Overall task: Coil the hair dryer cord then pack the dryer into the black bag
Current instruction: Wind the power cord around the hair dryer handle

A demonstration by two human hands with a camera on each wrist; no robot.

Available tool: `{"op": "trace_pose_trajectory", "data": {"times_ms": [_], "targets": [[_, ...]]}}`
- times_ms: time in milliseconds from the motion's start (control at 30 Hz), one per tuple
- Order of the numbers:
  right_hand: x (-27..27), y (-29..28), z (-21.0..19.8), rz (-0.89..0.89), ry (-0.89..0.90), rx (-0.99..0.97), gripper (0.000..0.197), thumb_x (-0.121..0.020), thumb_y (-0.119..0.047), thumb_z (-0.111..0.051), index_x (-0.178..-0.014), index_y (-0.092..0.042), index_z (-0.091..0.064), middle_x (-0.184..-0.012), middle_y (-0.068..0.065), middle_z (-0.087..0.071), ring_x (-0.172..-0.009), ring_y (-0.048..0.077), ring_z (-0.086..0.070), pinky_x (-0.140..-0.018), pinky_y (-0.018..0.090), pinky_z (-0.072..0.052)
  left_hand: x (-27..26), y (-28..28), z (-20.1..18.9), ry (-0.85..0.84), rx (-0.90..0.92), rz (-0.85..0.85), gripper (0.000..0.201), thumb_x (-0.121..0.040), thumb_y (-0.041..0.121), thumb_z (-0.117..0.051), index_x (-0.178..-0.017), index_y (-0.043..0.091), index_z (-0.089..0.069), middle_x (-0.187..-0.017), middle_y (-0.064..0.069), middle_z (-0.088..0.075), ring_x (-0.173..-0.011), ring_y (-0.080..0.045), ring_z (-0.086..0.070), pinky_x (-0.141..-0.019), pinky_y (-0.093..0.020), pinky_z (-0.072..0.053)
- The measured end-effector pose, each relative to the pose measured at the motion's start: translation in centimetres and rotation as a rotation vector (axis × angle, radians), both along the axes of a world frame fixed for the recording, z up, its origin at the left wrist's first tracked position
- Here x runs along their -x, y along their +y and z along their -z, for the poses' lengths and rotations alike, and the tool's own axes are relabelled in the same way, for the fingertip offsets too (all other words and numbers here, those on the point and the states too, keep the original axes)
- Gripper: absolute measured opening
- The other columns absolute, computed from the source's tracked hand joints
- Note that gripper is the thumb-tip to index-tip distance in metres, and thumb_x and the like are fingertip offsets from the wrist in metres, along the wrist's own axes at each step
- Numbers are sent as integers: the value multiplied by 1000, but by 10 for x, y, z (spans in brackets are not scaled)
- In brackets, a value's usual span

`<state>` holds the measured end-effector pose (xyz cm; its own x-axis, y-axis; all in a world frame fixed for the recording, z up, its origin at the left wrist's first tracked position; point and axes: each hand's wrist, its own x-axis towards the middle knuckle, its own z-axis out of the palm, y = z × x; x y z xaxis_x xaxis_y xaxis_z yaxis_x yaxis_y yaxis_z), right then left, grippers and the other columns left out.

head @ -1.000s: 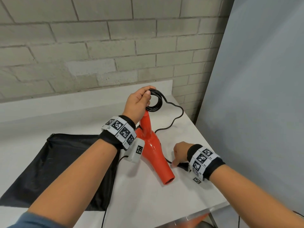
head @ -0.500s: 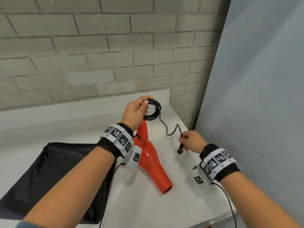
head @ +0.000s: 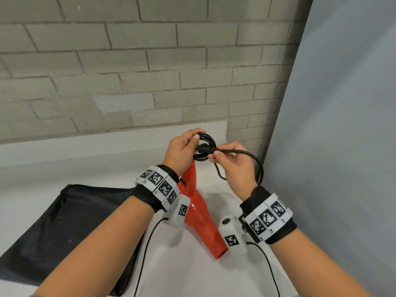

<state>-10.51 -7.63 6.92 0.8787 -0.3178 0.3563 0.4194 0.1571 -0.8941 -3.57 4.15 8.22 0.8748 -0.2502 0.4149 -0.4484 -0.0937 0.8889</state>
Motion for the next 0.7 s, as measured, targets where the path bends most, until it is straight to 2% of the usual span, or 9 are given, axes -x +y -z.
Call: {"op": "trace_pose_trajectory", "data": {"times_ms": [67, 133, 200, 300, 400, 467, 567, 633, 700], "targets": [[-5, 7, 5, 165, -57, 214, 30, -79, 5, -62, -72, -24, -61, -80, 7, -55, -70, 0, -61, -69, 12, -49, -2, 4, 2, -55, -29, -36, 27, -94, 10, -41, -113, 10, -60, -78, 8, -56, -66, 1, -52, -75, -18, -45], [-8, 15, 5, 282, -81, 415, 16, -77, 5, -64, -74, -11, -65, -78, -6, -48, -72, -10, -55, -68, 4, -43, -6, 9, 2, -130, -85, -66, 27, -93, 10, -42, -112, 12, -61, -86, 10, -51, -72, -6, -50, -82, -26, -45], [-10, 21, 4, 325, -104, 501, 4, -79, 6, -62, -78, 2, -63, -78, -11, -44, -71, -13, -53, -66, 1, -42, -11, 14, 3, -143, -78, -64, 27, -93, 9, -42, -111, 13, -61, -87, 11, -45, -70, -5, -48, -77, -18, -45], [-13, 28, 3, 336, -130, 561, 4, -79, 7, -61, -76, 5, -62, -77, -11, -42, -69, -13, -52, -65, 0, -40, -13, 22, 3, -138, -34, -48, 27, -93, 7, -42, -111, 15, -60, -86, 9, -44, -59, 1, -50, -65, -5, -42], [-17, 37, 5, 359, -137, 621, 8, -76, 8, -59, -69, 5, -57, -73, -11, -39, -64, -9, -51, -61, 3, -40, -15, 27, 2, -78, 1, -6, 27, -92, 7, -43, -110, 16, -61, -85, 8, -45, -66, 1, -51, -73, -8, -43], [-20, 43, 5, 397, -114, 659, 10, -73, 7, -57, -65, 2, -54, -71, -12, -36, -60, -5, -48, -56, 5, -38, -13, 29, 1, -48, 35, 59, 27, -91, 6, -46, -108, 20, -62, -86, 7, -48, -71, -5, -51, -79, -16, -45], [-27, 47, 3, 458, 5, 660, 10, -73, 8, -56, -67, 0, -55, -71, -9, -36, -56, 3, -45, -52, 9, -39, -5, 28, 2, -59, 57, 149, 27, -90, 4, -48, -103, 25, -60, -88, 5, -49, -63, -2, -54, -69, -13, -47], [-29, 50, 3, 512, 49, 638, 12, -76, 4, -56, -69, -6, -54, -76, -4, -39, -59, 7, -47, -56, 18, -46, -1, 27, 2, -55, 59, 182, 28, -90, 4, -48, -104, 24, -60, -90, 5, -50, -63, -2, -55, -66, -10, -48], [-29, 50, 1, 590, 75, 637, 16, -78, -4, -59, -70, -12, -49, -79, -2, -41, -59, 4, -44, -57, 13, -42, -1, 28, 2, -40, 62, 192, 28, -91, 5, -47, -106, 25, -59, -91, 4, -50, -60, 0, -56, -67, -9, -47]]}}
